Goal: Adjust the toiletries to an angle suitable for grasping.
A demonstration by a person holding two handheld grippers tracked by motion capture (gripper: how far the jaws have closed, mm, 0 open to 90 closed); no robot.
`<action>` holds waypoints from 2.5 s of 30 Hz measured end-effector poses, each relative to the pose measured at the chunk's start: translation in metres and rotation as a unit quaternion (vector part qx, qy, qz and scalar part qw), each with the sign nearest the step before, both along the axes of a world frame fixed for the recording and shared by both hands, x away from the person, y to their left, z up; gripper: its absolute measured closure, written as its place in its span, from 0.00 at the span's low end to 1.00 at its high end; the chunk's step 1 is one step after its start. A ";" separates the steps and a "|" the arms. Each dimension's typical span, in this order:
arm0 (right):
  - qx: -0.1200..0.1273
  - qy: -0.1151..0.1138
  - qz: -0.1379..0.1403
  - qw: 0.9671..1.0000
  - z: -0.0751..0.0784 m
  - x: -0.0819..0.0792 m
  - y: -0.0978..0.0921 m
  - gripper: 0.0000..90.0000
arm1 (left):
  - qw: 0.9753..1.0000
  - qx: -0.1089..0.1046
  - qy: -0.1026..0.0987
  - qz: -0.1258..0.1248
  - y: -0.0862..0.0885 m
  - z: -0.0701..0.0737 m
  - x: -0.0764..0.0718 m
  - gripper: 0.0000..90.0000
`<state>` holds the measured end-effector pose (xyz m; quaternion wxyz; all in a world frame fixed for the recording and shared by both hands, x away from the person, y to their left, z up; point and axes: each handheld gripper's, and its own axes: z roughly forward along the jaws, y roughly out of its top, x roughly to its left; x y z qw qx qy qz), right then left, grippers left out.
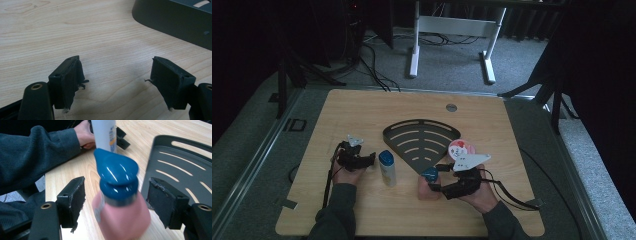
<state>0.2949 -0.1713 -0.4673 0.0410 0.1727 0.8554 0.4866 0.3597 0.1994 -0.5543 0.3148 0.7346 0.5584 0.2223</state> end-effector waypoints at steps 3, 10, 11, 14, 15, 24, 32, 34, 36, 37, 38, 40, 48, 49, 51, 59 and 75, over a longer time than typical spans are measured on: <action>0.002 -0.002 0.004 1.000 -0.002 0.002 0.008 0.34 | 1.000 0.000 0.000 -0.002 -0.001 -0.001 0.000 0.27; -0.013 -0.009 0.007 1.000 -0.010 0.007 0.019 0.44 | 1.000 0.003 0.001 -0.004 -0.003 -0.002 0.000 0.27; -0.016 -0.012 0.005 1.000 -0.010 0.007 0.019 0.48 | 1.000 0.003 0.001 -0.004 -0.003 -0.002 0.000 0.27; -0.016 -0.020 0.001 1.000 -0.010 0.007 0.017 0.53 | 1.000 0.003 0.002 -0.005 -0.003 -0.002 0.000 0.27; -0.012 -0.019 0.001 1.000 -0.009 0.007 0.016 0.54 | 1.000 0.004 0.003 -0.007 -0.003 -0.002 0.000 0.27; -0.026 -0.046 -0.003 0.999 -0.004 0.001 0.007 0.59 | 1.000 0.003 0.004 -0.008 -0.003 -0.003 0.000 0.27; -0.029 -0.051 -0.024 0.998 -0.004 0.001 -0.016 0.59 | 1.000 0.003 0.003 -0.009 -0.003 -0.002 0.000 0.27; -0.028 -0.051 -0.036 0.998 -0.004 0.001 -0.026 0.59 | 1.000 0.003 0.003 -0.010 -0.003 -0.002 0.000 0.27; -0.028 -0.050 -0.047 0.997 -0.004 0.001 -0.037 0.59 | 1.000 0.003 0.003 -0.010 -0.004 -0.002 0.000 0.27; -0.028 -0.050 -0.053 0.997 -0.004 0.001 -0.042 0.59 | 1.000 0.002 0.002 -0.010 -0.004 -0.003 0.000 0.27; -0.029 -0.049 -0.060 0.997 -0.004 0.001 -0.048 0.59 | 1.000 0.003 0.003 -0.009 -0.004 -0.003 0.000 0.27; -0.029 -0.050 -0.070 0.996 -0.004 0.002 -0.059 0.59 | 1.000 0.004 0.003 -0.010 -0.004 -0.003 0.000 0.27; -0.027 -0.050 -0.118 0.991 -0.004 0.006 -0.098 0.58 | 1.000 0.005 0.004 -0.011 -0.004 -0.003 0.001 0.27; -0.026 -0.050 -0.123 0.991 -0.004 0.007 -0.102 0.58 | 1.000 0.005 0.005 -0.011 -0.005 -0.003 0.001 0.27; -0.024 -0.049 -0.131 0.990 -0.004 0.009 -0.109 0.58 | 1.000 0.005 0.004 -0.011 -0.004 -0.003 0.001 0.27; -0.025 -0.049 -0.149 0.987 -0.004 0.014 -0.127 0.58 | 1.000 0.004 0.005 -0.011 -0.004 -0.003 0.001 0.27; -0.027 -0.067 -0.185 0.980 -0.006 0.050 -0.150 0.58 | 1.000 0.006 0.007 -0.012 -0.005 -0.004 0.001 0.27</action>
